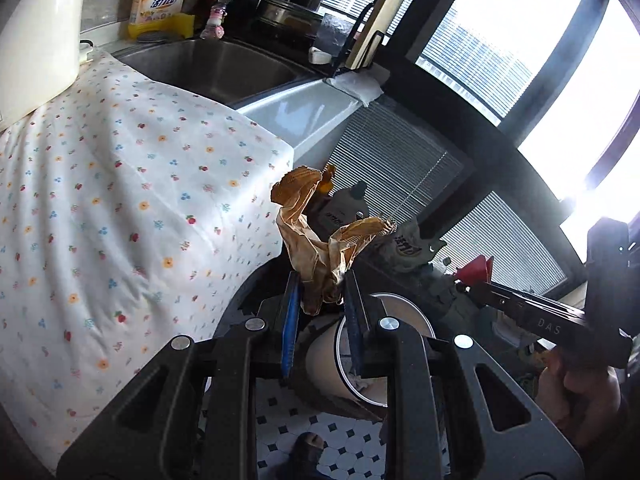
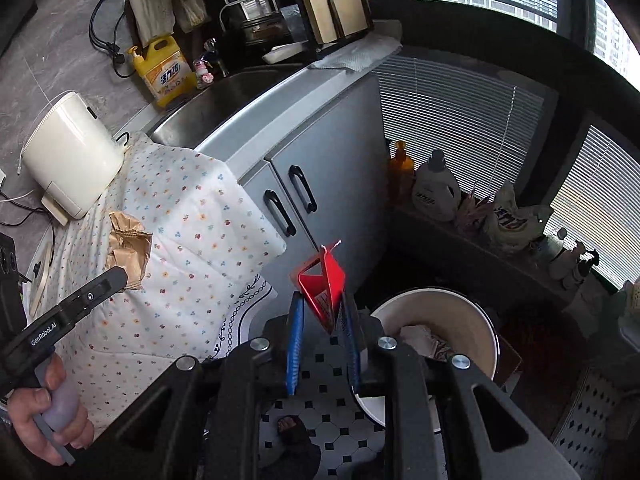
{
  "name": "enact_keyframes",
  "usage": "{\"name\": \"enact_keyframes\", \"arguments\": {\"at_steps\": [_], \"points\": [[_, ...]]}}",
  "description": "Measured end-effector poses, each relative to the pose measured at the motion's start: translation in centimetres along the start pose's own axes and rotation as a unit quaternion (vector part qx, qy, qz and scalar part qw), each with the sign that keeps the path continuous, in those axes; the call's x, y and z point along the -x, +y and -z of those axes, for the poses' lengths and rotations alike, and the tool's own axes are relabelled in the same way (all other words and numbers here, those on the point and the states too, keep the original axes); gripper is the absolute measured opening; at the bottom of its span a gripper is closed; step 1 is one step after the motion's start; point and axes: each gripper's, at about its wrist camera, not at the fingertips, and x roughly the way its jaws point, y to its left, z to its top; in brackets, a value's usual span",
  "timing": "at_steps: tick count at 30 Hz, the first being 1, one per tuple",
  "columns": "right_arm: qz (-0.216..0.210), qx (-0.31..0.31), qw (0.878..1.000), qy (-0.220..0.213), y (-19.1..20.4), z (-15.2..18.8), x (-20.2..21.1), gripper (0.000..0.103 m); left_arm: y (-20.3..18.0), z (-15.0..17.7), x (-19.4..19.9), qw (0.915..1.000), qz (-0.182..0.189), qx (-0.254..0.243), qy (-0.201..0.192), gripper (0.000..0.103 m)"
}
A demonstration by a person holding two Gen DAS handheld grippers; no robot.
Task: Collect trash
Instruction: 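Carry the brown paper and red crane over the white bin and open both grippers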
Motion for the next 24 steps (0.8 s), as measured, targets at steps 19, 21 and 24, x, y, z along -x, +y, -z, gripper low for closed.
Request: {"name": "enact_keyframes", "arguments": {"at_steps": [19, 21, 24], "points": [[0.054, -0.075, 0.996, 0.014, -14.5, 5.3, 2.7, 0.056, -12.2, 5.6, -10.2, 0.9938, 0.054, -0.041, 0.087, 0.021], [0.058, -0.08, 0.995, 0.011, -15.4, 5.6, 3.2, 0.056, -13.0, 6.1, -11.0, 0.9927, 0.059, -0.045, 0.094, 0.021], [0.063, -0.085, 0.994, 0.007, -16.6, 6.0, 4.0, 0.056, -14.1, 6.7, -12.1, 0.9906, 0.067, -0.05, 0.108, 0.021]]}}
